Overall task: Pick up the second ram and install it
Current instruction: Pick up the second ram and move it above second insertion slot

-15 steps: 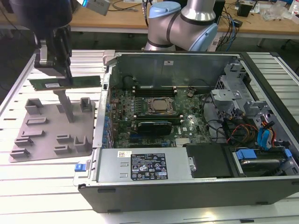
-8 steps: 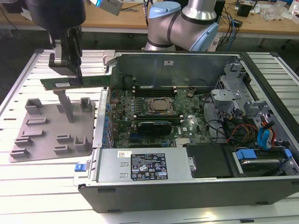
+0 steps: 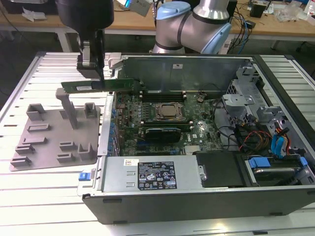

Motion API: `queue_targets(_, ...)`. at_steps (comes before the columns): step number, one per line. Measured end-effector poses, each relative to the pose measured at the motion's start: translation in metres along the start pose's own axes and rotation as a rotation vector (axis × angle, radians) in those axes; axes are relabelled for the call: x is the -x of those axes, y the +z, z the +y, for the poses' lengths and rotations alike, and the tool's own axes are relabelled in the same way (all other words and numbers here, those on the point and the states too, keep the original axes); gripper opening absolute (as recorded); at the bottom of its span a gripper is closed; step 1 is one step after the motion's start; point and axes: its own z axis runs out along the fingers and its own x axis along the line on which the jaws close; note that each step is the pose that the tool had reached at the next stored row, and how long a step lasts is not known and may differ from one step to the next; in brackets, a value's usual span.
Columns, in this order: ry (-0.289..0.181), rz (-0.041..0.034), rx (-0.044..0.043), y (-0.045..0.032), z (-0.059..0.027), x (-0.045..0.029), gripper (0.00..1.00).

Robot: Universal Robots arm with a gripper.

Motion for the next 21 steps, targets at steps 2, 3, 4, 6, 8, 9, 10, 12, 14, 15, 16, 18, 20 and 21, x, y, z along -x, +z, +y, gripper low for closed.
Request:
queue_targets(2, 0.000, -0.0003, 0.0048, 0.0028, -0.0106, 0.0007, 0.11)
queue_targets(3, 0.001, -0.0004, 0.0073, 0.0040, -0.0164, 0.0011, 0.11)
queue_targets(4, 0.001, -0.0140, 0.0088, 0.0048, -0.0225, 0.0011, 0.11)
queue_targets(6, 0.004, -0.0492, 0.0081, 0.0052, -0.0238, 0.0011, 0.11)
queue_targets(8, 0.005, -0.0903, 0.0071, 0.0054, -0.0243, 0.0011, 0.11)
queue_targets(9, 0.008, -0.1353, 0.0061, 0.0058, -0.0254, 0.0010, 0.11)
queue_targets(10, 0.012, -0.1481, 0.0062, 0.0071, -0.0280, 0.0011, 0.11)
queue_targets(12, 0.020, -0.1519, 0.0081, 0.0092, -0.0370, 0.0010, 0.11)
queue_targets(14, 0.022, -0.1521, 0.0123, 0.0105, -0.0510, 0.0019, 0.11)
queue_targets(15, 0.024, -0.1514, 0.0148, 0.0112, -0.0601, 0.0030, 0.11)
queue_targets(16, 0.024, -0.1500, 0.0154, 0.0115, -0.0635, 0.0036, 0.11)
queue_targets(18, 0.026, -0.1445, 0.0166, 0.0121, -0.0714, 0.0055, 0.11)
queue_targets(20, 0.029, -0.1338, 0.0188, 0.0135, -0.0838, 0.0092, 0.11)
queue_targets(21, 0.030, -0.1313, 0.0193, 0.0145, -0.0870, 0.0103, 0.11)
